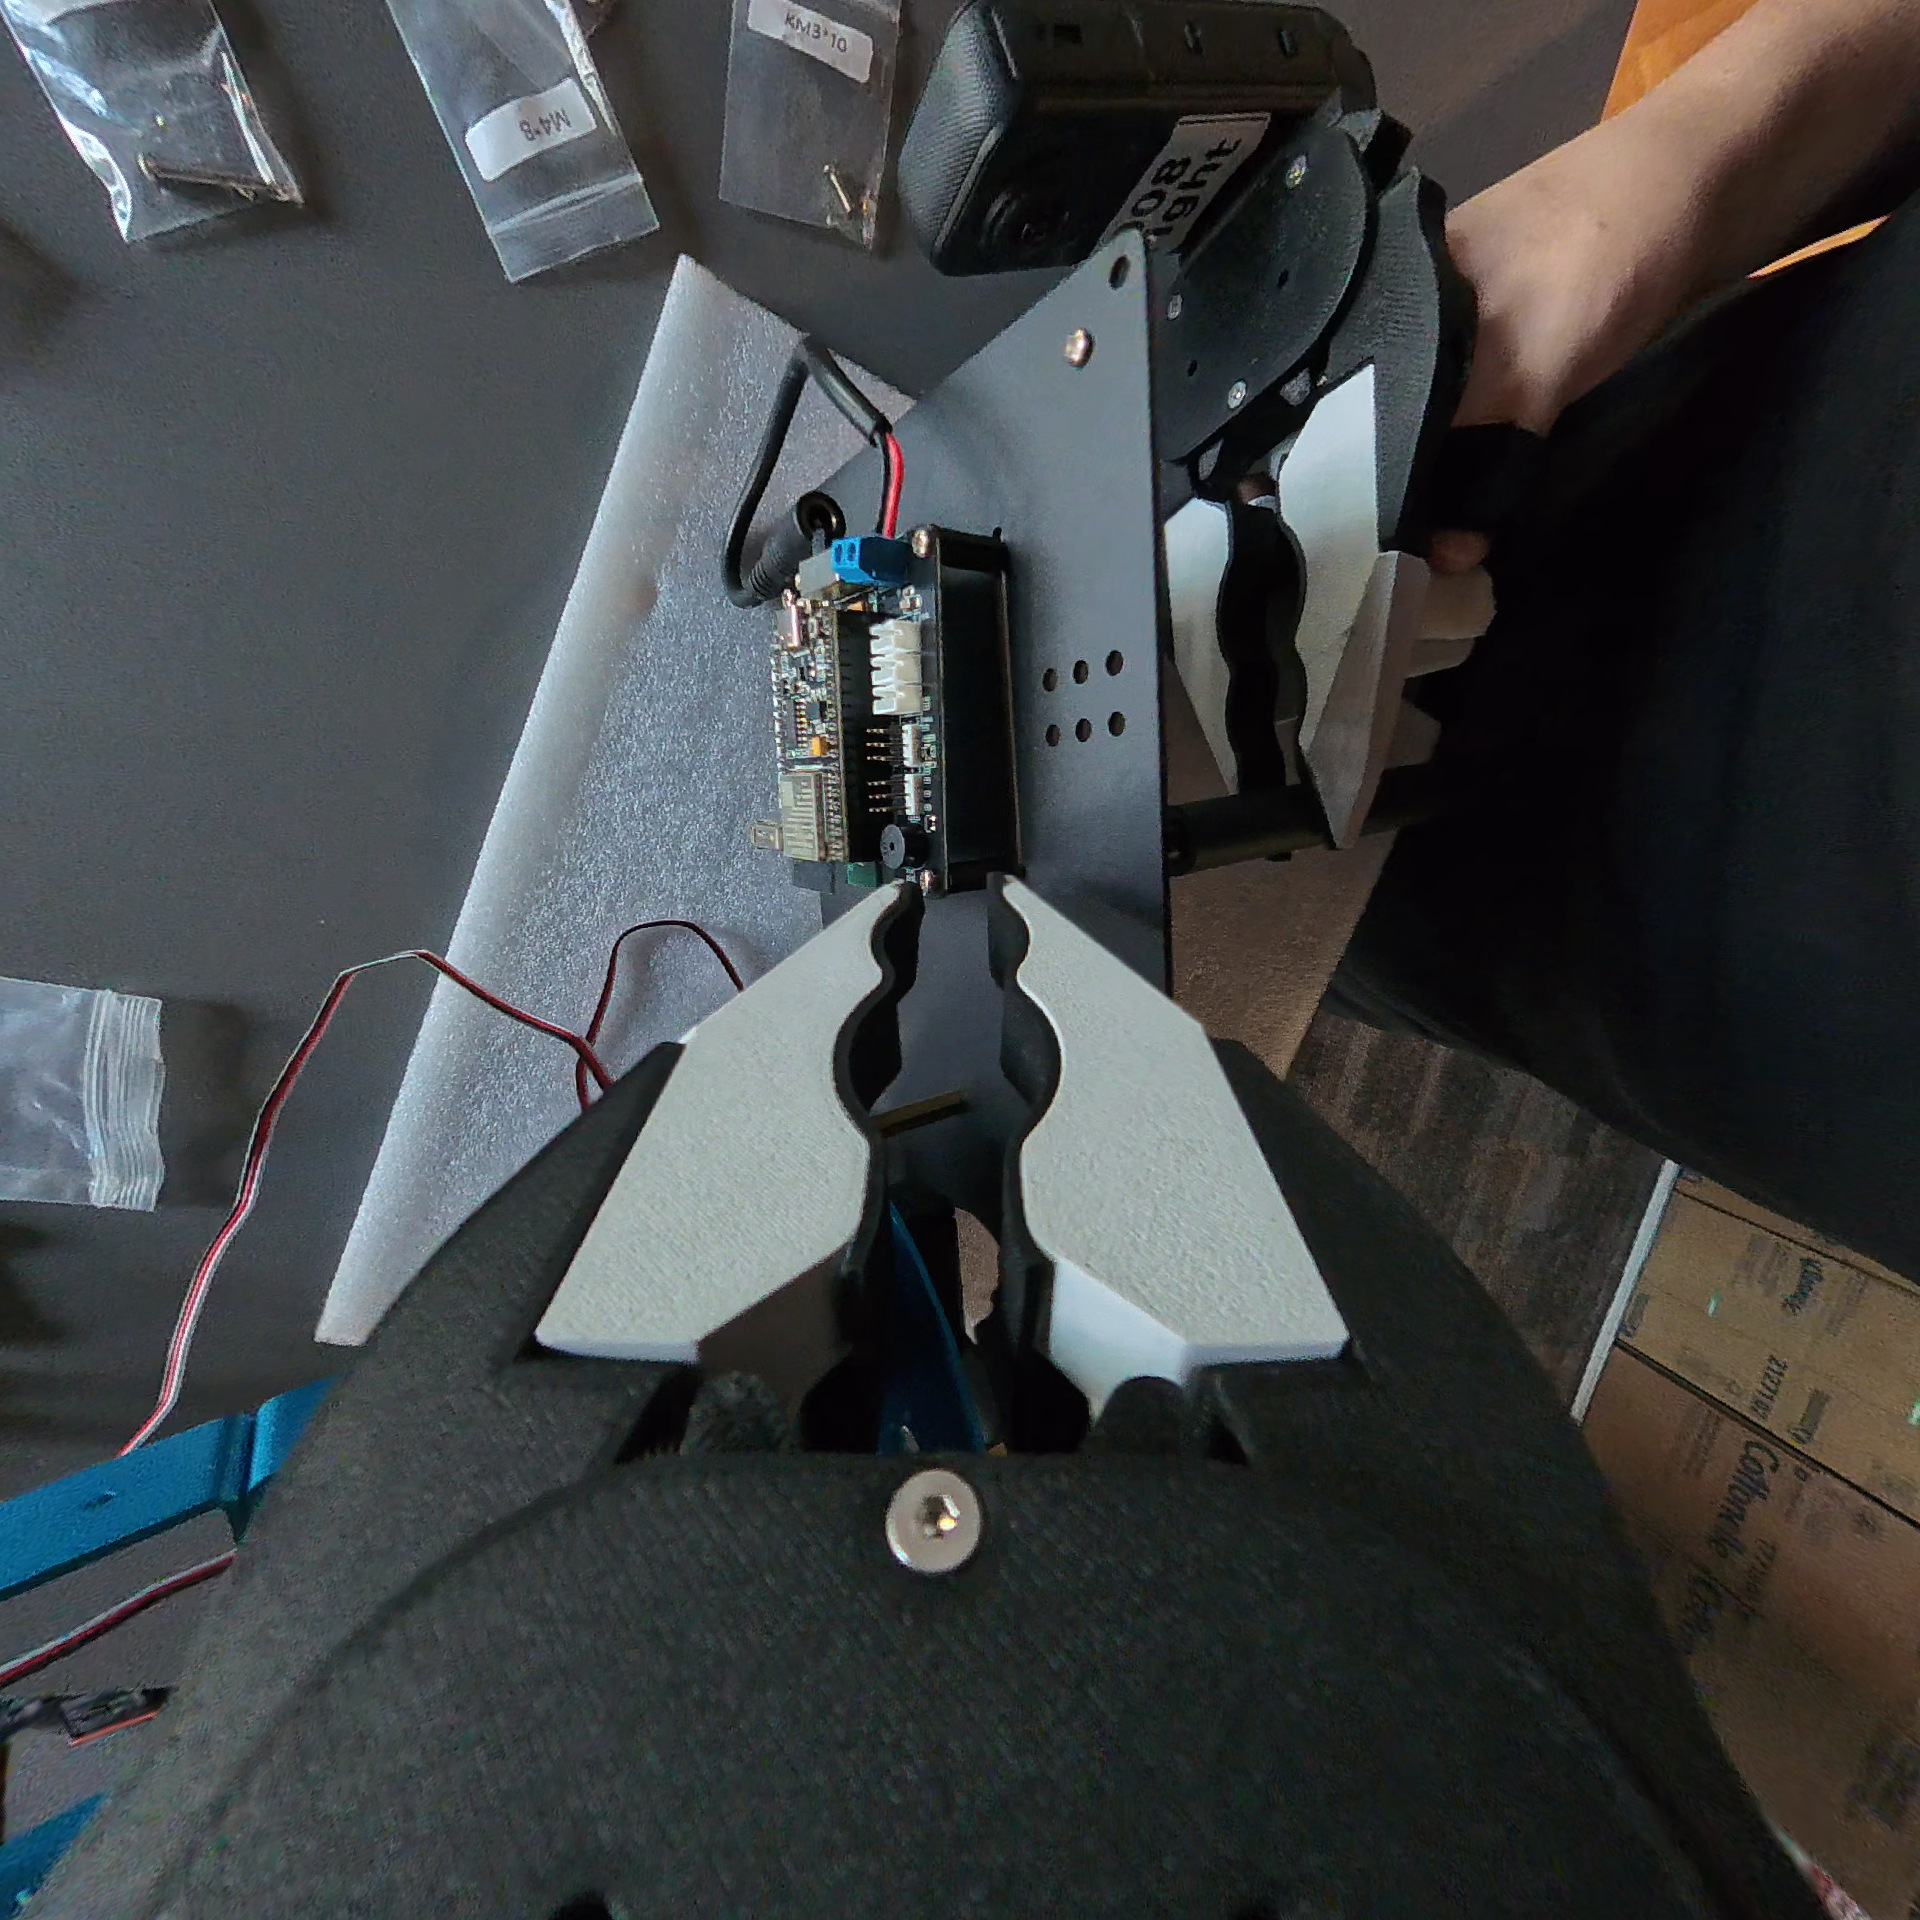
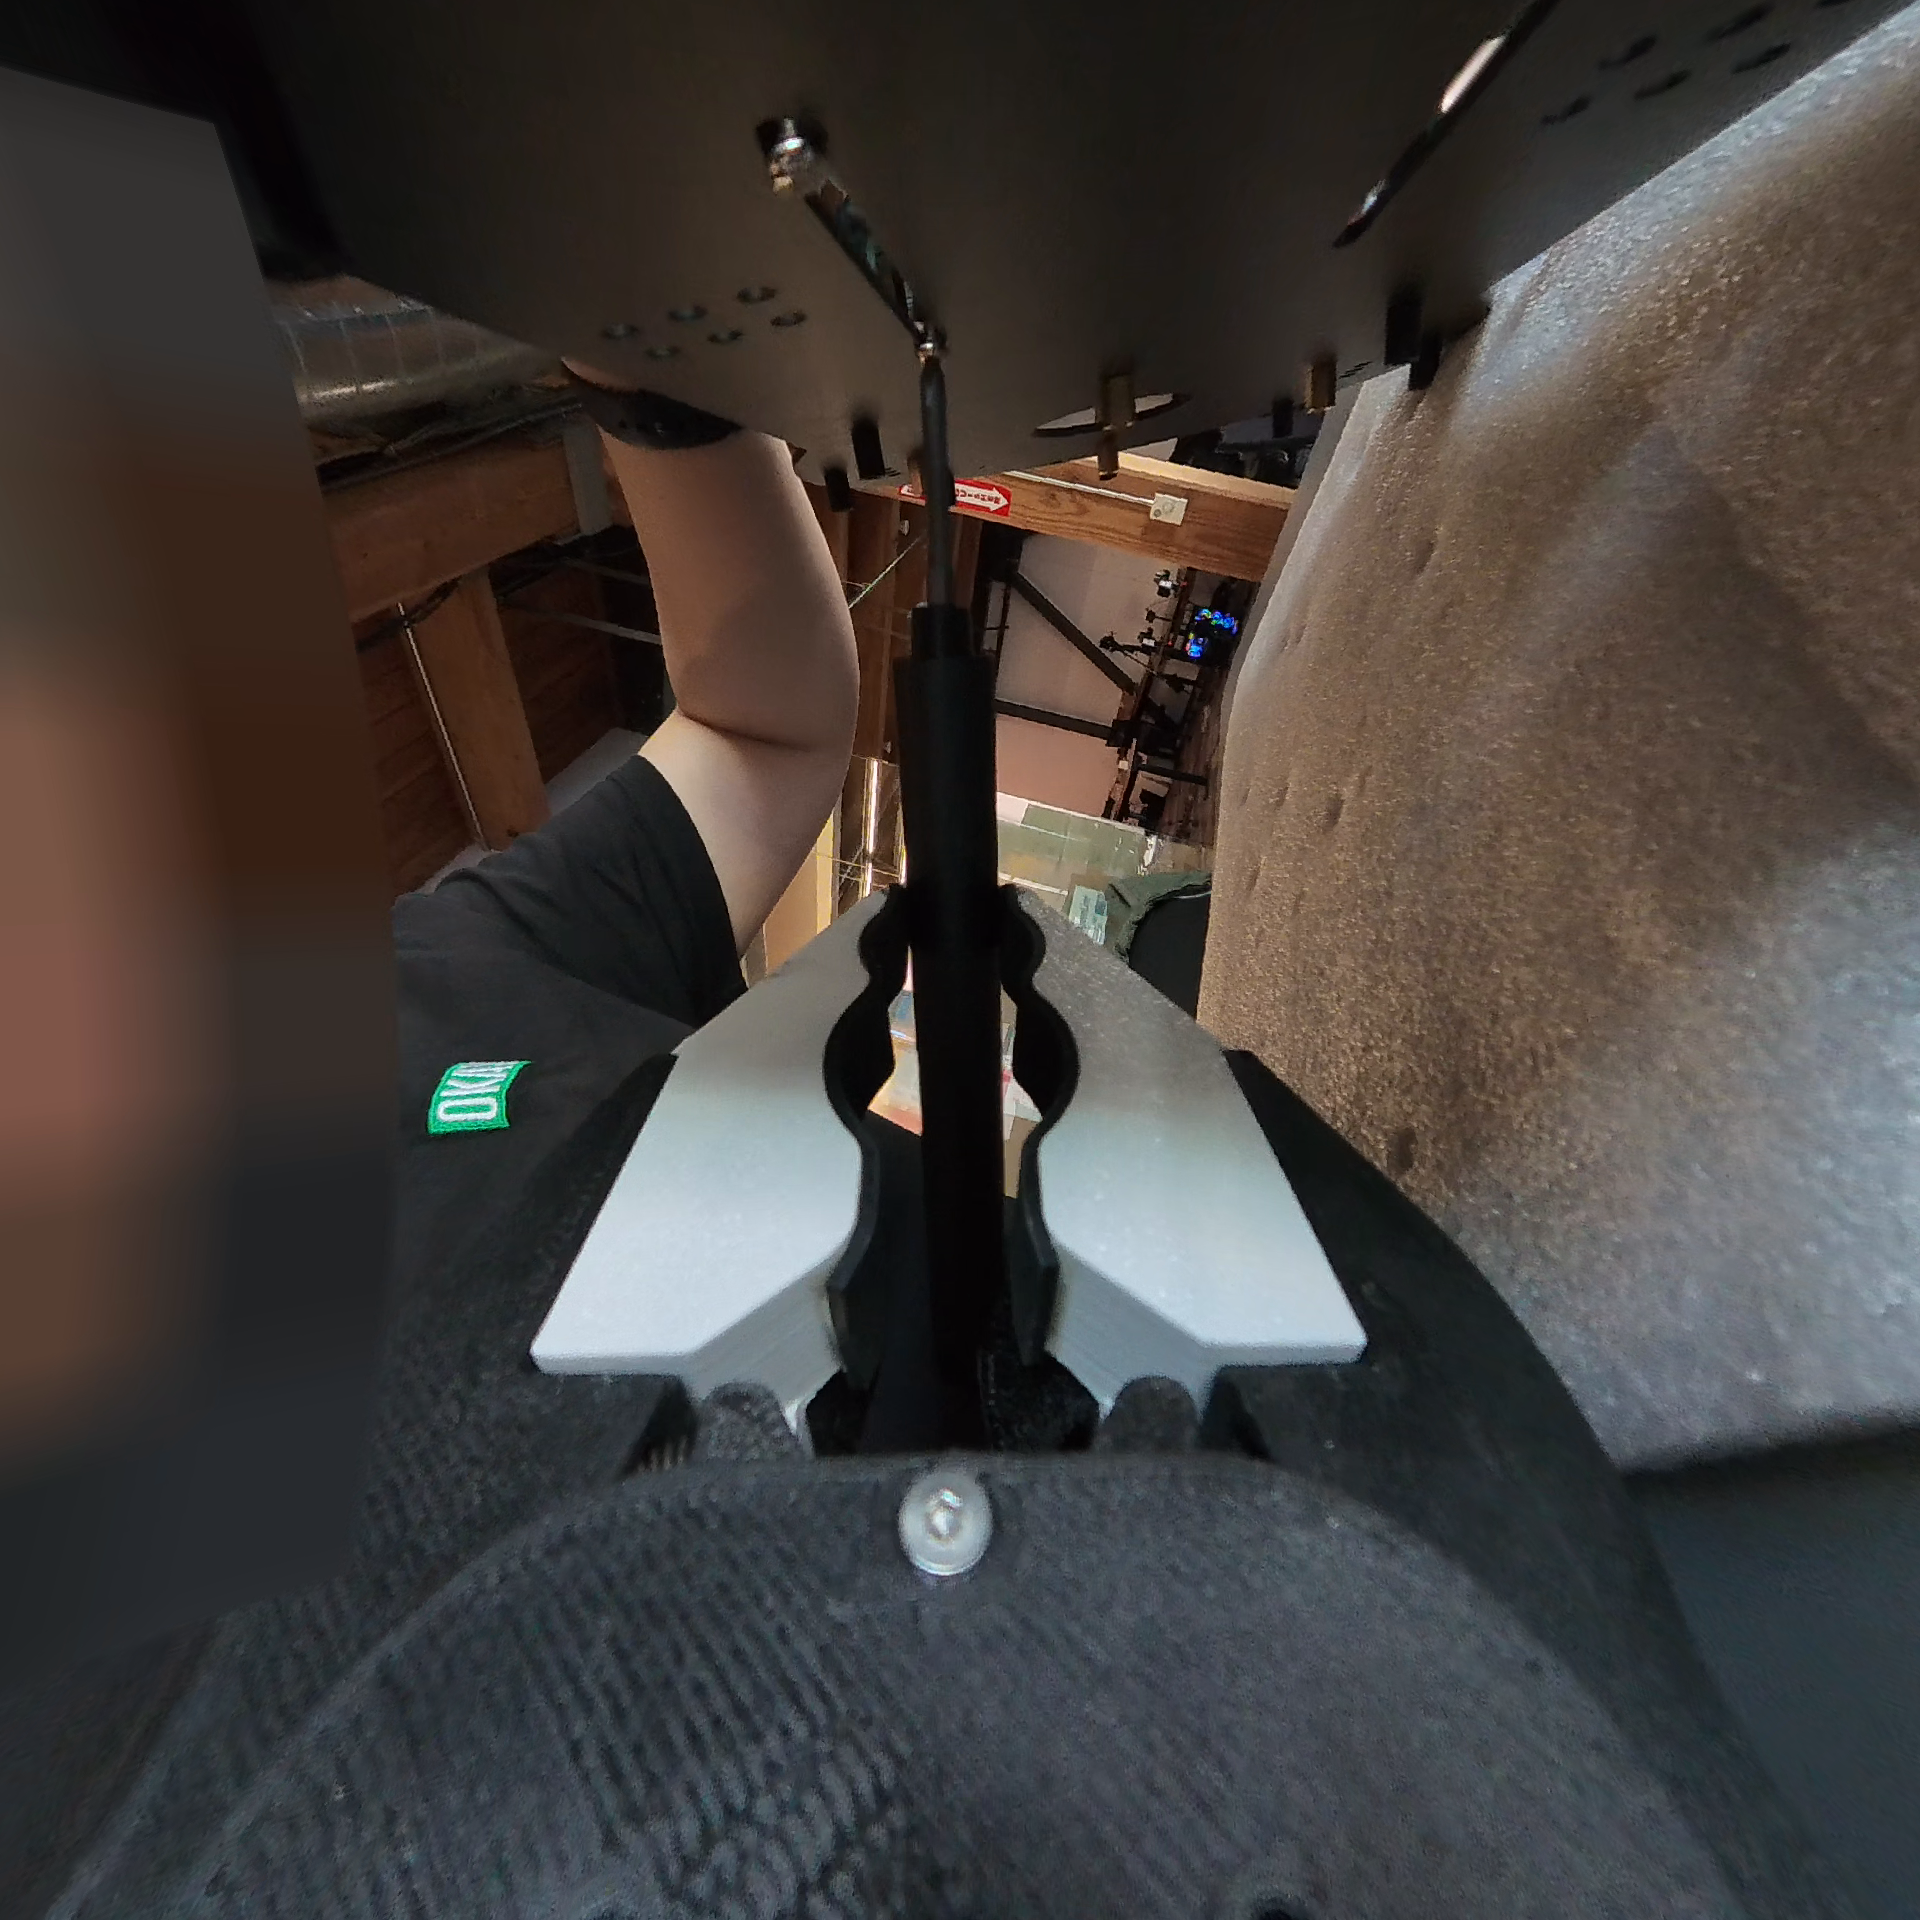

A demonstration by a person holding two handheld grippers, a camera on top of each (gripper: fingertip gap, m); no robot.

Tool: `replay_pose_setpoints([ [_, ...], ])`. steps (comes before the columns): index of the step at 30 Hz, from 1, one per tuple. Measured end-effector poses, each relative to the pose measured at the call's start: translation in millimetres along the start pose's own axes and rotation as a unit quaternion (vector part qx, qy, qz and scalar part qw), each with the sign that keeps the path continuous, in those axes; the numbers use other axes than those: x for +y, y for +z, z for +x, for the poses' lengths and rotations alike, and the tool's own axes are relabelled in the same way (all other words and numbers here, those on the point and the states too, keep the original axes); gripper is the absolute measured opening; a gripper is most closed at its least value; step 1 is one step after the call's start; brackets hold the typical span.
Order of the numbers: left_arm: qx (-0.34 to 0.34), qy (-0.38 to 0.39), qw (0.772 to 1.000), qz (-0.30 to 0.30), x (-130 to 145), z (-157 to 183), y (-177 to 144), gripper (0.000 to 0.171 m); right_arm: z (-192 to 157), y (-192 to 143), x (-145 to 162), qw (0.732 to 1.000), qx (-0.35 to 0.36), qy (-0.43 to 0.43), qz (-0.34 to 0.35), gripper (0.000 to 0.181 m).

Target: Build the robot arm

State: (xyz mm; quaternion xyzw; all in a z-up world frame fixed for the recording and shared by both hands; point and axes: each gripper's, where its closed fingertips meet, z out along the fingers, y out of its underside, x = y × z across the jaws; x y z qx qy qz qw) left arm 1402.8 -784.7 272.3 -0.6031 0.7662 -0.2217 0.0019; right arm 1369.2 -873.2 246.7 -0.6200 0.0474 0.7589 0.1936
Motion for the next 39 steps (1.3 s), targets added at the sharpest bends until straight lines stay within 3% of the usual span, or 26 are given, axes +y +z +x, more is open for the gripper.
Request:
replay_pose_setpoints([
  [18,0.036,0.028,0.998,-0.043,0,7,3,0.020,-1,-1,0,1.000,-0.005,0.001,0.002,0.016],
  [23,0.060,-0.008,0.997,-0.053,2,8,3,0.007,-1,-1,0,1.000,-0.007,0.002,0.002,0.016],
  [39,0.054,0.006,0.997,-0.059,3,4,8,0.019,-2,-2,-1,1.000,-0.013,0.005,0.002,0.016],
])
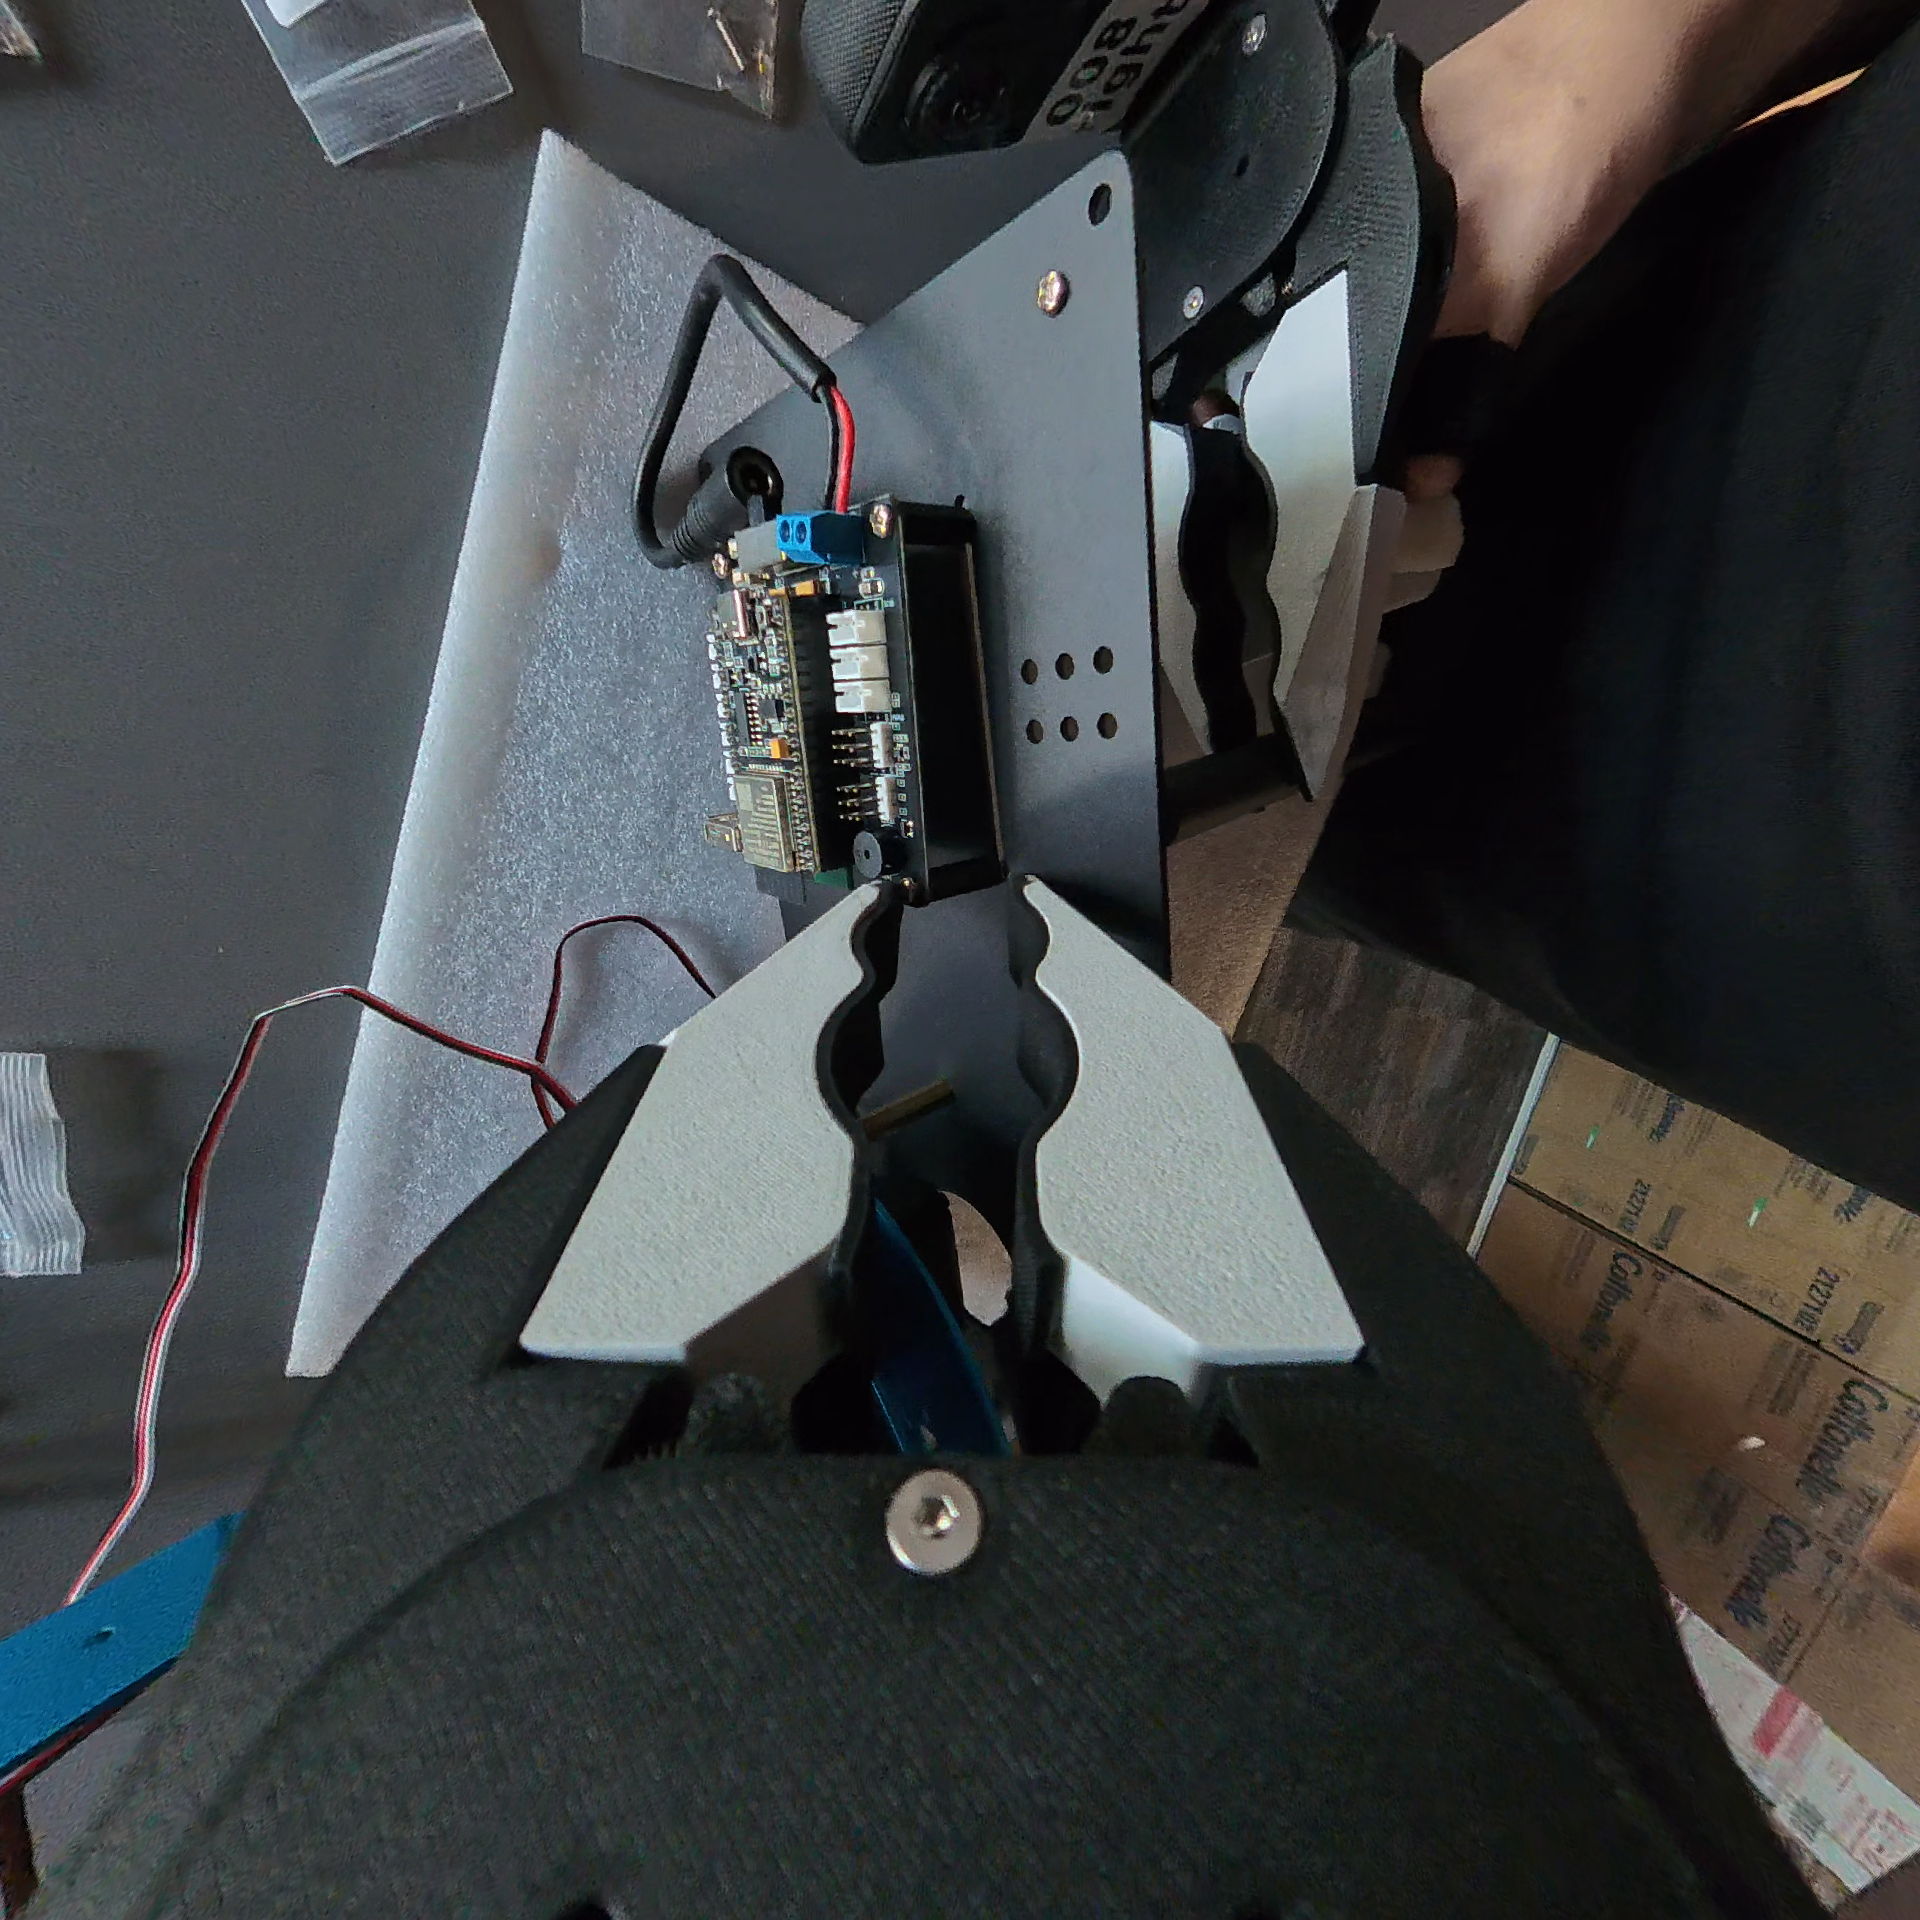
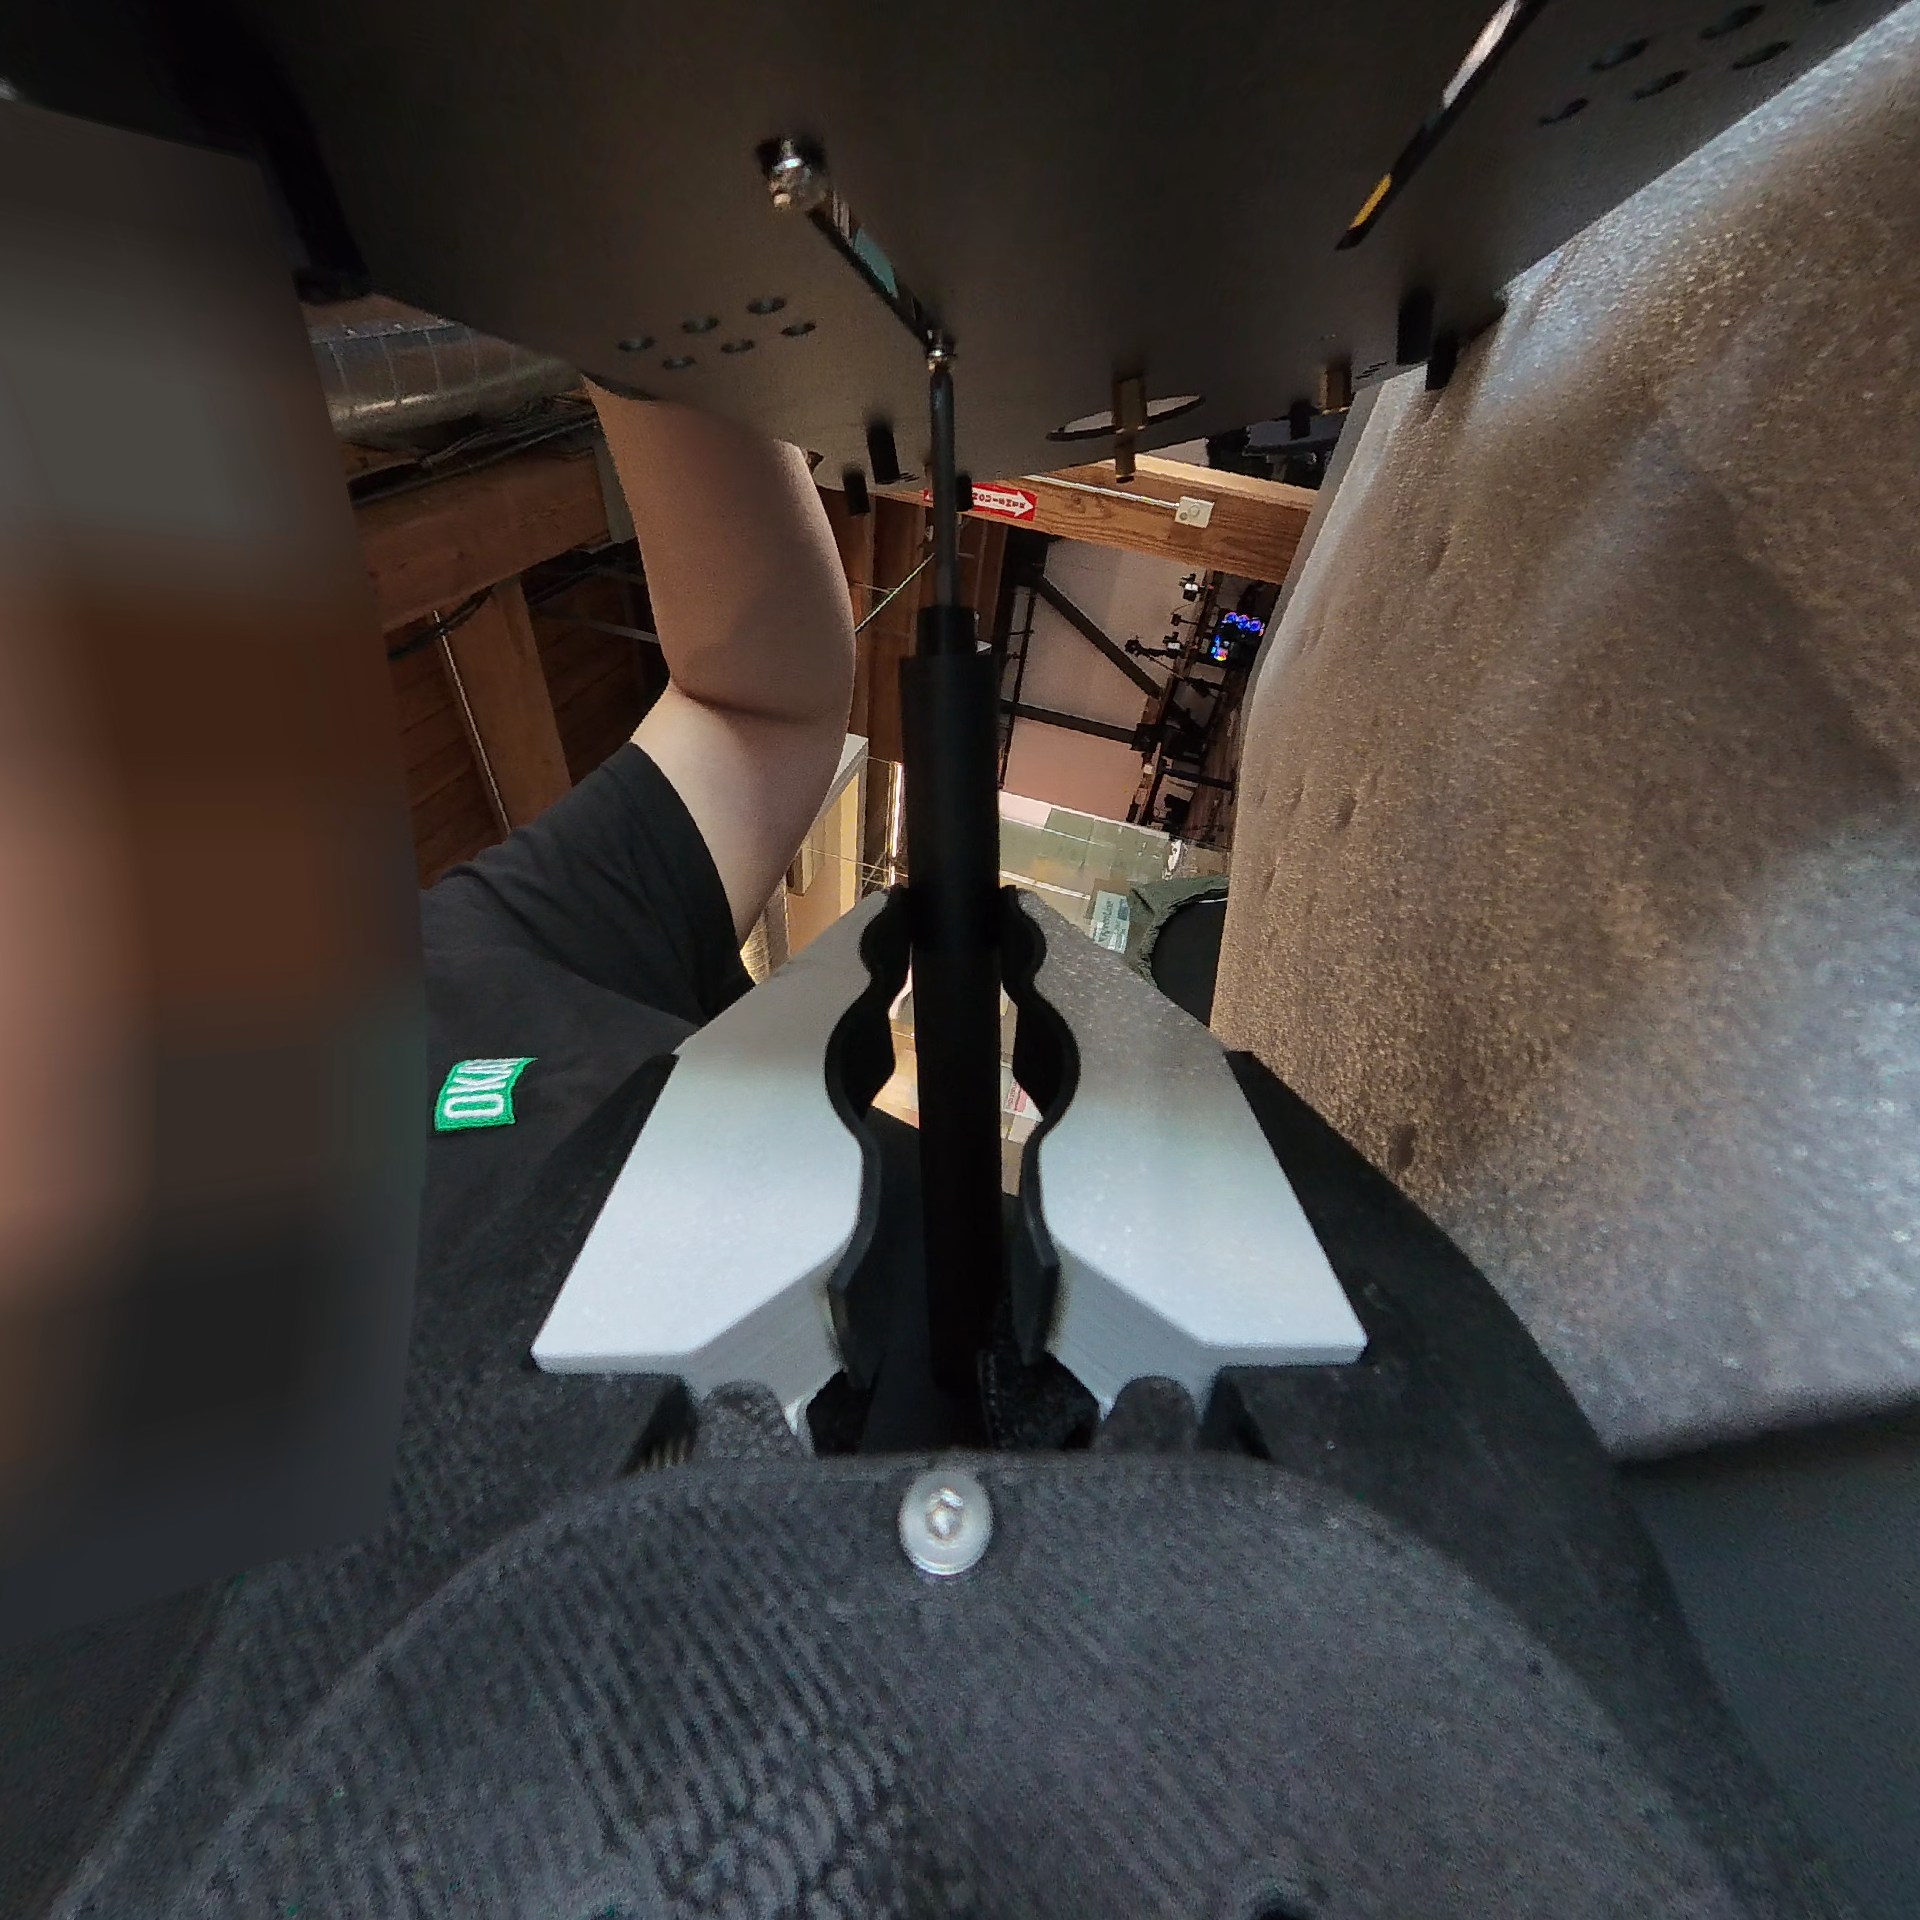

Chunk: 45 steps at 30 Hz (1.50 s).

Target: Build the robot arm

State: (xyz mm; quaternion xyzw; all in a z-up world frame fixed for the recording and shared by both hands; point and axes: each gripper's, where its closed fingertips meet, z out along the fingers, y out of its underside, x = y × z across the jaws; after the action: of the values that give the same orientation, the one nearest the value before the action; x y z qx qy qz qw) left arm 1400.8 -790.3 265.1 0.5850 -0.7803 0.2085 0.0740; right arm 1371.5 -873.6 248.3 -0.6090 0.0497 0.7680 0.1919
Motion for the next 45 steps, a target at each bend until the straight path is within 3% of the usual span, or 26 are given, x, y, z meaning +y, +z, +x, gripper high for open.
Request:
replay_pose_setpoints([
  [40,-0.004,-0.004,1.000,-0.001,2,4,-5,0.019,1,-1,-1,1.000,0.009,-0.012,0.012,0.017],
  [42,0.010,-0.004,1.000,0.002,2,9,-5,0.014,-1,-1,-1,1.000,0.005,-0.019,0.011,0.016],
  [43,0.029,-0.007,1.000,0.005,1,15,-5,0.000,-2,-1,-1,1.000,0.004,-0.021,0.011,0.017],
  [45,0.021,-0.018,1.000,0.012,-3,12,-4,0.004,-1,-1,-1,1.000,0.008,-0.024,0.010,0.016],
])
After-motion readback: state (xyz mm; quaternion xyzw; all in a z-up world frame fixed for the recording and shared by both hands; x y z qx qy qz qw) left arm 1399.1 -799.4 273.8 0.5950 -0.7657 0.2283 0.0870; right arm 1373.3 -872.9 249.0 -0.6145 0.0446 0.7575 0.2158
